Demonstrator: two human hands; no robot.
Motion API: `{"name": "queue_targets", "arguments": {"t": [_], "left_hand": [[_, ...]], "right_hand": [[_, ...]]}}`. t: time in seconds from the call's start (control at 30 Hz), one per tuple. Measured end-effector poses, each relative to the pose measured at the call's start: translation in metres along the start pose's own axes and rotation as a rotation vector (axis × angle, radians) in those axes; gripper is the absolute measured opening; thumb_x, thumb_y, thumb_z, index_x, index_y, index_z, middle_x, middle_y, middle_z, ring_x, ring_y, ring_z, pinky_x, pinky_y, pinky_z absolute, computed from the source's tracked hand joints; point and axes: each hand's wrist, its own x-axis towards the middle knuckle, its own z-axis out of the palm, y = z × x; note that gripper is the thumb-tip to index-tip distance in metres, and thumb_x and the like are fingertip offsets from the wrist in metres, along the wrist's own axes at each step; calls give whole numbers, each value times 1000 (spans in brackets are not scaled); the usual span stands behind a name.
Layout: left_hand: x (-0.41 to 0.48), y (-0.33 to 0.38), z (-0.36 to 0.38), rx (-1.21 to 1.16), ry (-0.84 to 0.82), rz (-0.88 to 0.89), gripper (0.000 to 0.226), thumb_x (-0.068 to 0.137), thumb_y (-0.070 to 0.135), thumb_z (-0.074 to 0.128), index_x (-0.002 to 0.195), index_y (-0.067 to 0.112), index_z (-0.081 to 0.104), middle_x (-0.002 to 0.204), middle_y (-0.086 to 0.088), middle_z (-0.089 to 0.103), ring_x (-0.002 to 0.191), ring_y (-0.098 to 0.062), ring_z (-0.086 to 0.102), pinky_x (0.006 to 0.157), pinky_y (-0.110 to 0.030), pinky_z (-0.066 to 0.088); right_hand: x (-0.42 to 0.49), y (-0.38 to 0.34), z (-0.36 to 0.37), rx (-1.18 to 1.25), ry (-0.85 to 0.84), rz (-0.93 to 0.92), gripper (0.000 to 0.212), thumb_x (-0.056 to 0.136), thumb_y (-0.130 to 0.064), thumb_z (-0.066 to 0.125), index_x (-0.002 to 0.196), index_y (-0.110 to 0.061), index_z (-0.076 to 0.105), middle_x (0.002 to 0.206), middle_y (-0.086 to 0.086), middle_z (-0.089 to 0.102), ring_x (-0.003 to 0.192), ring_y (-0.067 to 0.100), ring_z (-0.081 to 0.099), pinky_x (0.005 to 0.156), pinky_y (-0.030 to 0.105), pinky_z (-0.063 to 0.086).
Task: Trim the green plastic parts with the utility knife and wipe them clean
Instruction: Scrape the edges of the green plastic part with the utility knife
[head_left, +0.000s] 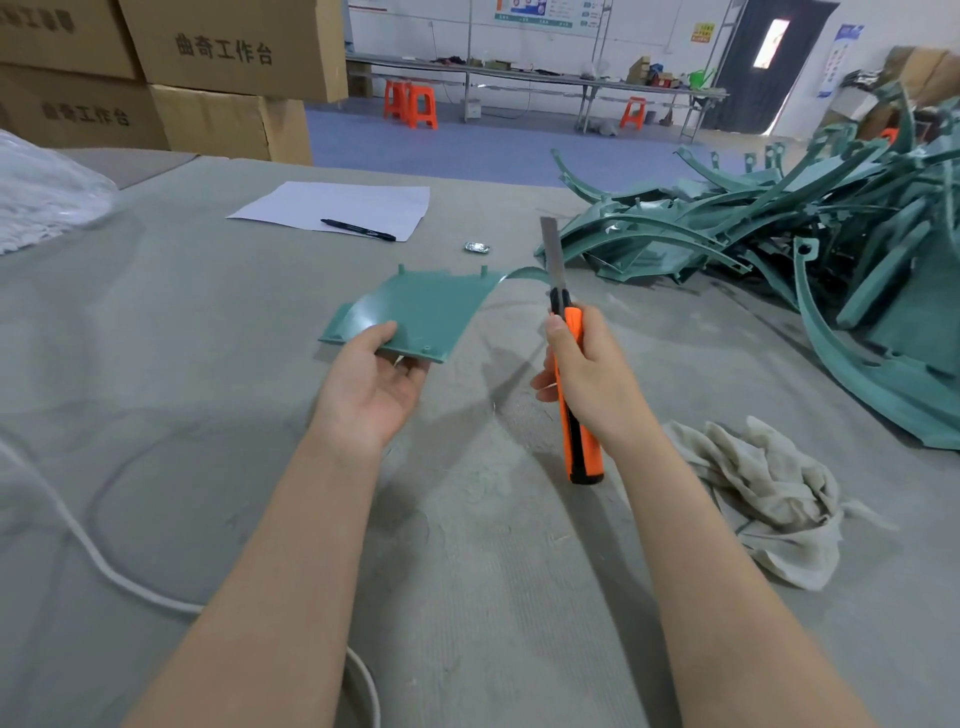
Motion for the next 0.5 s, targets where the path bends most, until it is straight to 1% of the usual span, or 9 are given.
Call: {"name": "queue_targets", "arguments": {"t": [0.07, 0.1, 0.17, 0.23, 0.27, 0.3, 0.37, 0.43, 0.5], "left_hand": [[-2, -3, 2, 15, -5, 2, 17, 96, -1, 45, 94, 7, 59, 89, -7, 69, 83, -19, 64, 84, -31, 54], [-3, -4, 3, 10, -12, 8, 18, 96, -2, 45, 93, 8, 60, 83, -6, 71, 81, -18, 64, 80, -30, 55], [-4, -6, 6, -6, -43, 27, 19, 97, -1, 44, 94, 9, 60, 74, -3, 73, 78, -16, 66, 73, -28, 57], [-6, -9, 8, 31, -126, 58, 20, 98, 0, 43, 108, 8, 58, 87, -5, 74, 82, -15, 68, 73, -27, 59], [-8, -11, 9, 72, -184, 68, 24, 98, 1, 43, 117, 7, 56, 99, -6, 72, 88, -16, 68, 77, -28, 59], [-9, -14, 9, 118, -239, 66, 29, 98, 2, 44, 125, 7, 53, 109, -8, 69, 93, -17, 68, 81, -29, 58], [-13, -16, 11, 196, -337, 22, 37, 93, 9, 51, 130, 7, 51, 117, -9, 67, 100, -19, 68, 85, -32, 57], [-15, -12, 10, 207, -404, -29, 40, 86, 23, 58, 124, 10, 56, 114, -7, 69, 104, -21, 67, 87, -35, 56], [-13, -3, 5, 153, -371, -10, 32, 84, 31, 60, 110, 13, 61, 101, -4, 72, 98, -21, 69, 86, -38, 55]], "right_hand": [[-3, -2, 4, -46, -38, -77, 7, 101, -31, 42, 107, -31, 46, 72, -3, 52, 56, 13, 57, 58, 31, 50], [-4, -3, 6, -75, -41, -106, 8, 100, -33, 44, 107, -32, 47, 74, -4, 54, 59, 14, 56, 60, 35, 49], [-7, -7, 12, -85, -20, -101, 15, 96, -38, 52, 103, -24, 52, 82, 3, 63, 65, 19, 53, 67, 42, 49], [-9, -10, 15, 4, -17, -48, 32, 92, -40, 60, 101, -10, 54, 90, 18, 66, 62, 24, 48, 63, 44, 48], [-10, -12, 16, 70, -25, -25, 36, 91, -37, 63, 98, -4, 53, 85, 23, 64, 58, 24, 45, 57, 41, 44], [-10, -13, 16, 114, -26, -20, 32, 90, -32, 65, 89, -3, 50, 73, 21, 59, 53, 22, 42, 51, 36, 41], [-9, -12, 16, 149, 9, -15, 32, 91, -18, 64, 72, -13, 39, 53, 5, 43, 45, 18, 38, 48, 30, 36], [-7, -11, 10, 174, 46, -2, 35, 92, -10, 61, 70, -17, 34, 50, 0, 38, 43, 16, 37, 46, 29, 34], [-5, -12, -1, 194, 38, 20, 34, 93, -9, 59, 71, -16, 34, 53, 5, 38, 41, 14, 36, 44, 26, 34]]}}
